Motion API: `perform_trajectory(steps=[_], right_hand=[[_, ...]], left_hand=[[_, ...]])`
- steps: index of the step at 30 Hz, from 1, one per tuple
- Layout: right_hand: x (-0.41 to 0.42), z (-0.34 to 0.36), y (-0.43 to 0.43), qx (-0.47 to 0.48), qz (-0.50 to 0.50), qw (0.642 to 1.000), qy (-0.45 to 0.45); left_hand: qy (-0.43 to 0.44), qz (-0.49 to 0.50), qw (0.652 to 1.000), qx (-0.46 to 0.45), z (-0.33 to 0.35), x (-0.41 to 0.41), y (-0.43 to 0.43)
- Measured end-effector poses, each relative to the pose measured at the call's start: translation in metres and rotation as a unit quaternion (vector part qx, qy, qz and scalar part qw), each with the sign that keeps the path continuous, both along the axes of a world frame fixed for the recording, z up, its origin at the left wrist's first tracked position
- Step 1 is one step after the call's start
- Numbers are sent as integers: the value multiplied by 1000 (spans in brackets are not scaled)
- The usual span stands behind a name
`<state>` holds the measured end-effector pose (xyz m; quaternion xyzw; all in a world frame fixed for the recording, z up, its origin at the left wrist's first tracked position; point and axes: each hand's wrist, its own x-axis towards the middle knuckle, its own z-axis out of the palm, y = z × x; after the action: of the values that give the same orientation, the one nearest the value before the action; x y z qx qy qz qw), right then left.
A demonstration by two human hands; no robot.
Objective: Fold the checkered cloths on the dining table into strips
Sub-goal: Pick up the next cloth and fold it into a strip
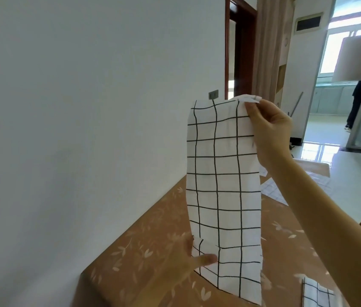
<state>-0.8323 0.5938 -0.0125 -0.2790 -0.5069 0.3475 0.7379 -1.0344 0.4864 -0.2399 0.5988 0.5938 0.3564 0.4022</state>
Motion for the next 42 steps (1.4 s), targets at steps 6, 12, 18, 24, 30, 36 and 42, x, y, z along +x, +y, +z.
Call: perform_trajectory(steps=[6,12,18,24,30,36,42], right_hand=[[-1,0,3,-2,2,1000,-6],[-2,-3,9,-5,20,1000,-12],[-2,-8,9,1,37,998,-45],[-1,-19,7,-16,58,993,-103],[-2,-34,-1,-29,98,980,-170],[10,-41,-3,-14,96,975,-200],[24,-41,-3,-5,85,976,-201]], left_hand=[[-64,43,996,34,-14,-5,0],[-92,80,992,-3,-34,-13,3],[-65,32,996,-43,-36,-13,4],[-78,67,994,21,16,-16,34],[-165,77,972,146,118,-3,53],[-133,88,956,245,167,-10,56],[-127,88,957,245,171,-29,50]])
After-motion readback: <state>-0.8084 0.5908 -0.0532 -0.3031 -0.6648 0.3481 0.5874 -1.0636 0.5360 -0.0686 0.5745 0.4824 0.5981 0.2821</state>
